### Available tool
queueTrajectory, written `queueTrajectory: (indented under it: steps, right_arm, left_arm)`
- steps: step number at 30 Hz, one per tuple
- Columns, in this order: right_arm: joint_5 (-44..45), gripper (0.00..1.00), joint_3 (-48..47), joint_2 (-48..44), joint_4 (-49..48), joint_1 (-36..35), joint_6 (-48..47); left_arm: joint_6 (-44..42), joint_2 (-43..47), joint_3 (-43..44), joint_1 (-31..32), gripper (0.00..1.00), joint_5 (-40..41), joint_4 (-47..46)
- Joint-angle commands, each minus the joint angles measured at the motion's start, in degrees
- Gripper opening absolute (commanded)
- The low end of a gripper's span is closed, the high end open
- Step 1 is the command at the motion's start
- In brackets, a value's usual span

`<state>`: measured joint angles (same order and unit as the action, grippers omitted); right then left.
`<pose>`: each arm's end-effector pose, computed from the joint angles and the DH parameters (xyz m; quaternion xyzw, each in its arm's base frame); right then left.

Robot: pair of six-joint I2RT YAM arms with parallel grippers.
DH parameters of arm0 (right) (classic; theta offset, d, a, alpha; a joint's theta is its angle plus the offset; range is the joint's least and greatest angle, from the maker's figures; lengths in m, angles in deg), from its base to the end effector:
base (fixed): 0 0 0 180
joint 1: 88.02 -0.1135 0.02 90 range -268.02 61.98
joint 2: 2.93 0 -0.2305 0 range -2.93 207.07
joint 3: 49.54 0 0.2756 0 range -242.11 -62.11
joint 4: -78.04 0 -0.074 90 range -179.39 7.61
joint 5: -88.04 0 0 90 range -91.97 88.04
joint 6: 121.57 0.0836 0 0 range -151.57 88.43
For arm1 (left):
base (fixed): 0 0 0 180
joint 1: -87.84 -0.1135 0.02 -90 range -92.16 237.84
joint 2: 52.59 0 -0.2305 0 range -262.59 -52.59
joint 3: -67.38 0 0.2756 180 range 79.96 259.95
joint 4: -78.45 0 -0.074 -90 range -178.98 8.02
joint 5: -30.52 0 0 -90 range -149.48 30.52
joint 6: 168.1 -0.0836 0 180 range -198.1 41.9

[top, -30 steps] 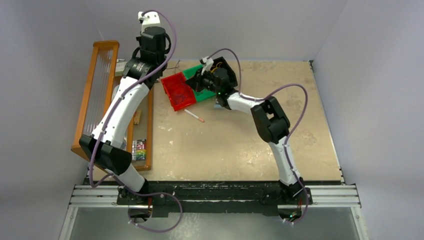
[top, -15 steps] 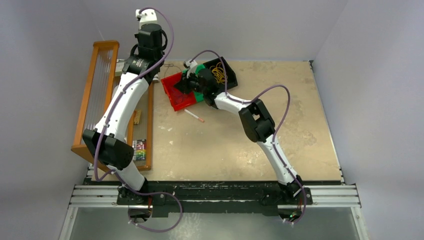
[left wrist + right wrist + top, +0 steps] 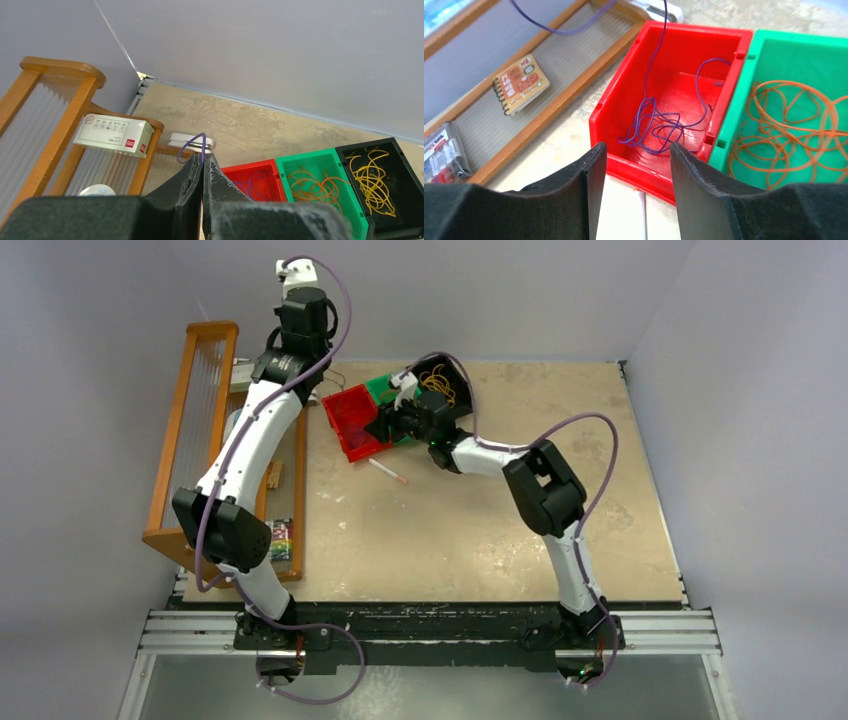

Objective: Untangle the cables

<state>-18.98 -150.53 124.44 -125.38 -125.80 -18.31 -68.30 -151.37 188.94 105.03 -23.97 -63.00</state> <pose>0.4280 0.3627 0.1663 -0.2519 0.6792 0.3902 0.5684 0.4404 -0.0854 0.4094 -0.1347 0.7697 0.1024 0.6156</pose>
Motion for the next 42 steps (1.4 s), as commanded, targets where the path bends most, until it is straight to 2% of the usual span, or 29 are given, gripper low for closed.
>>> queueTrajectory:
  steps: [1, 8, 16, 30, 42]
  right_arm:
    - [3.68, 0.53, 7.73, -8.57, -8.03, 1.03, -0.45]
    - [5.50, 0.53, 24.65, -21.52, -13.50, 1.88, 3.67]
    - [8.39, 0.53, 36.70, -31.68, -13.90, 2.51, 4.46]
    - [8.40, 0.52, 47.15, -43.81, -10.26, 2.89, 4.86]
    - [9.68, 0.53, 49.22, -45.19, -10.40, 2.91, 4.77]
  left_arm:
    - [0.92, -0.74, 1.24, -0.63, 0.00, -0.68, -3.62]
    - [2.69, -2.40, 0.73, -0.70, 0.00, -2.24, -4.49]
    - [5.69, -1.21, -7.37, -0.68, 0.00, -4.09, -8.97]
    - [6.93, -1.86, -19.25, -0.67, 0.00, -7.08, -17.01]
    - [2.91, -5.21, -22.33, -0.67, 0.00, -12.94, -17.60]
